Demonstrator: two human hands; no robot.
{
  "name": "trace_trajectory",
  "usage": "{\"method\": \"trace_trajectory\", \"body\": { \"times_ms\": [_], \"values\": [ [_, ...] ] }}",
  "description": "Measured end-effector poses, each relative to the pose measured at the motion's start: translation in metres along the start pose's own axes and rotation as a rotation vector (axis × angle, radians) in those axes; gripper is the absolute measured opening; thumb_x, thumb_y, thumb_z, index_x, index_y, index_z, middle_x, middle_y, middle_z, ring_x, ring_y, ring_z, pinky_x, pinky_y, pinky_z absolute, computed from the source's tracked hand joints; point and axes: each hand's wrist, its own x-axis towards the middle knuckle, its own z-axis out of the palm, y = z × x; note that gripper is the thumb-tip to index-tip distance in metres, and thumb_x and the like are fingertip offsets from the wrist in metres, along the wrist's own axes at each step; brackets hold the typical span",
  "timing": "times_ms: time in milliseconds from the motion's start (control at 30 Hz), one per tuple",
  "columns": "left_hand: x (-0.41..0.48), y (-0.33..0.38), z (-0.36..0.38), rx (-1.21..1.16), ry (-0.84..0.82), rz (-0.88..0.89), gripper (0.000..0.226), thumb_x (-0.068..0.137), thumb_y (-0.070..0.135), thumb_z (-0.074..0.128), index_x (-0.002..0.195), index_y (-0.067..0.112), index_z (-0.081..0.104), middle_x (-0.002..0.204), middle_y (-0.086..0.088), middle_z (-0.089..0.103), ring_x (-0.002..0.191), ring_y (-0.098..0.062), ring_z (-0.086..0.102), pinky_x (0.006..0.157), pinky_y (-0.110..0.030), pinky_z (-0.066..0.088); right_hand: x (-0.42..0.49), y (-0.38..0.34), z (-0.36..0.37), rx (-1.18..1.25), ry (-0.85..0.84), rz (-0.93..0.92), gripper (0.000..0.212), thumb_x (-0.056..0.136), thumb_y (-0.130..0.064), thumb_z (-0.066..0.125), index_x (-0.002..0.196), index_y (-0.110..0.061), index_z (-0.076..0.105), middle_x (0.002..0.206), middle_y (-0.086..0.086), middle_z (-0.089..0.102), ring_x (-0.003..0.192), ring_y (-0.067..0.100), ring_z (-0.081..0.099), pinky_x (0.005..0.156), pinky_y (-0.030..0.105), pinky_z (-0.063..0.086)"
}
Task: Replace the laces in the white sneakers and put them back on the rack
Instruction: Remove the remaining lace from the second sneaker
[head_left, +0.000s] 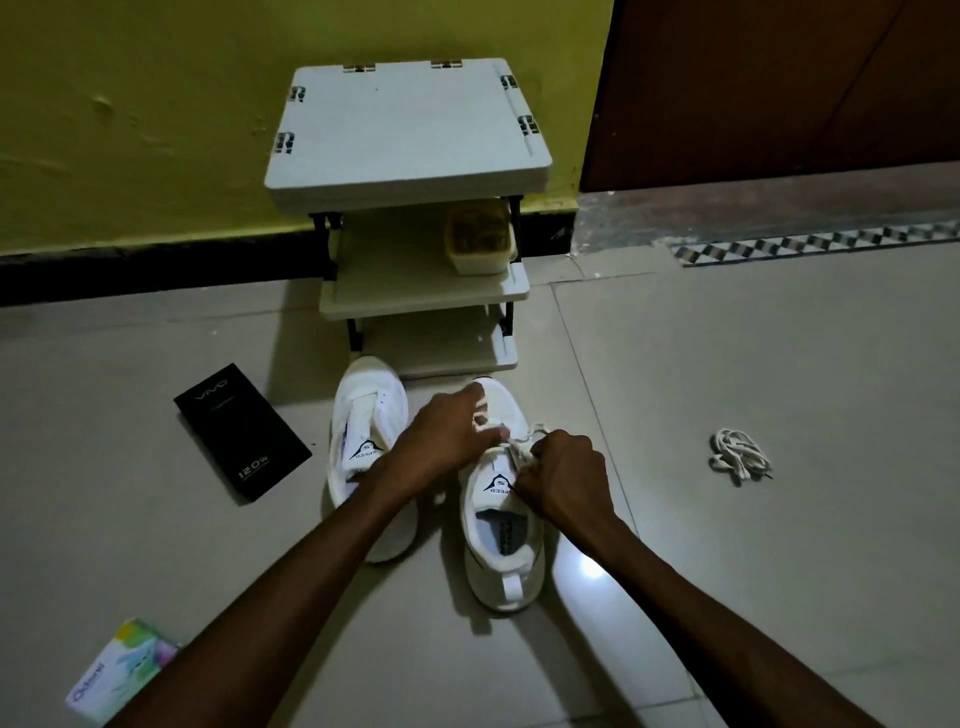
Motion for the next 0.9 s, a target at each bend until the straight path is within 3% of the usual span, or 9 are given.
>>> {"method": "trace_trajectory", "body": {
  "times_ms": [133, 267, 333, 400, 533, 600, 667, 767, 900],
  "values": [
    [-0.003, 0.004, 0.013, 0.374, -0.027, 0.120, 0.041, 0.084, 0.044, 0.068, 0.116, 0.019, 0.061, 0.115, -0.009, 0.061, 0.109, -0.029, 0.059, 0.082, -0.032, 0.045, 0.000, 0.000, 0.001, -0.010, 0.025, -0.001, 0.017, 0.074, -0.025, 0.067, 0.071, -0.014, 0.054, 0.056, -0.006, 0.039, 0.049, 0.008, 0.037, 0.044, 0.020, 0.020],
    [-0.001, 0.008, 0.007, 0.372, 0.075, 0.145, 0.026, 0.094, 0.036, 0.059, 0.094, 0.011, 0.068, 0.106, -0.012, 0.062, 0.101, -0.032, 0.061, 0.070, -0.029, 0.034, 0.001, 0.000, 0.001, -0.011, 0.022, 0.009, 0.018, 0.073, -0.023, 0.067, 0.069, -0.013, 0.053, 0.055, -0.005, 0.038, 0.050, 0.011, 0.039, 0.044, 0.021, 0.020],
    [-0.001, 0.009, 0.007, 0.398, 0.119, 0.162, 0.025, 0.096, 0.030, 0.056, 0.097, 0.009, 0.068, 0.111, -0.013, 0.059, 0.103, -0.031, 0.059, 0.072, -0.030, 0.035, 0.001, -0.001, 0.001, -0.014, 0.016, 0.007, 0.019, 0.071, -0.024, 0.068, 0.069, -0.012, 0.054, 0.056, -0.004, 0.040, 0.053, 0.015, 0.044, 0.045, 0.022, 0.023],
    [0.001, 0.007, 0.005, 0.305, 0.222, 0.127, 0.015, 0.096, 0.019, 0.058, 0.096, 0.009, 0.069, 0.108, -0.011, 0.058, 0.099, -0.028, 0.060, 0.073, -0.029, 0.038, 0.000, -0.001, 0.000, -0.008, 0.009, 0.012, 0.020, 0.070, -0.024, 0.069, 0.068, -0.011, 0.054, 0.055, -0.003, 0.040, 0.052, 0.015, 0.044, 0.044, 0.022, 0.023],
    [0.008, 0.001, -0.028, -0.219, 0.546, -0.113, 0.018, 0.096, 0.014, 0.054, 0.085, 0.013, 0.069, 0.096, -0.009, 0.060, 0.089, -0.023, 0.058, 0.065, -0.024, 0.036, -0.002, 0.001, -0.003, -0.032, 0.011, 0.012, 0.026, 0.069, -0.020, 0.066, 0.062, -0.013, 0.042, 0.053, -0.002, 0.034, 0.046, 0.012, 0.033, 0.044, 0.024, 0.018],
    [0.009, -0.004, -0.044, -0.308, 0.513, -0.144, 0.016, 0.097, 0.018, 0.054, 0.088, 0.012, 0.066, 0.095, -0.011, 0.063, 0.090, -0.025, 0.060, 0.070, -0.027, 0.040, -0.002, 0.000, -0.003, -0.044, 0.007, 0.016, 0.024, 0.069, -0.020, 0.066, 0.063, -0.013, 0.044, 0.054, -0.002, 0.036, 0.047, 0.011, 0.033, 0.044, 0.024, 0.018],
    [0.006, -0.006, -0.050, -0.292, 0.350, -0.172, 0.011, 0.095, 0.022, 0.058, 0.097, 0.012, 0.061, 0.100, -0.008, 0.064, 0.096, -0.026, 0.061, 0.078, -0.031, 0.046, -0.002, -0.002, -0.003, -0.063, -0.002, 0.018, 0.024, 0.070, -0.020, 0.065, 0.062, -0.013, 0.043, 0.055, -0.002, 0.037, 0.047, 0.011, 0.034, 0.043, 0.023, 0.018],
    [-0.007, -0.006, -0.039, -0.007, 0.216, -0.240, 0.034, 0.092, 0.035, 0.062, 0.115, 0.012, 0.052, 0.124, -0.013, 0.050, 0.115, -0.032, 0.051, 0.089, -0.035, 0.042, -0.001, -0.003, -0.001, -0.099, 0.002, 0.033, 0.023, 0.072, -0.021, 0.064, 0.064, -0.013, 0.043, 0.058, -0.002, 0.038, 0.050, 0.015, 0.037, 0.044, 0.024, 0.019],
    [-0.027, 0.007, -0.016, 0.278, 0.295, -0.189, 0.052, 0.092, 0.041, 0.060, 0.131, 0.011, 0.044, 0.144, -0.017, 0.029, 0.129, -0.035, 0.036, 0.102, -0.043, 0.036, 0.000, -0.006, -0.002, -0.142, 0.010, -0.024, 0.029, 0.081, -0.043, 0.066, 0.080, -0.016, 0.054, 0.073, -0.002, 0.052, 0.072, 0.024, 0.060, 0.053, 0.023, 0.032]
  ]
}}
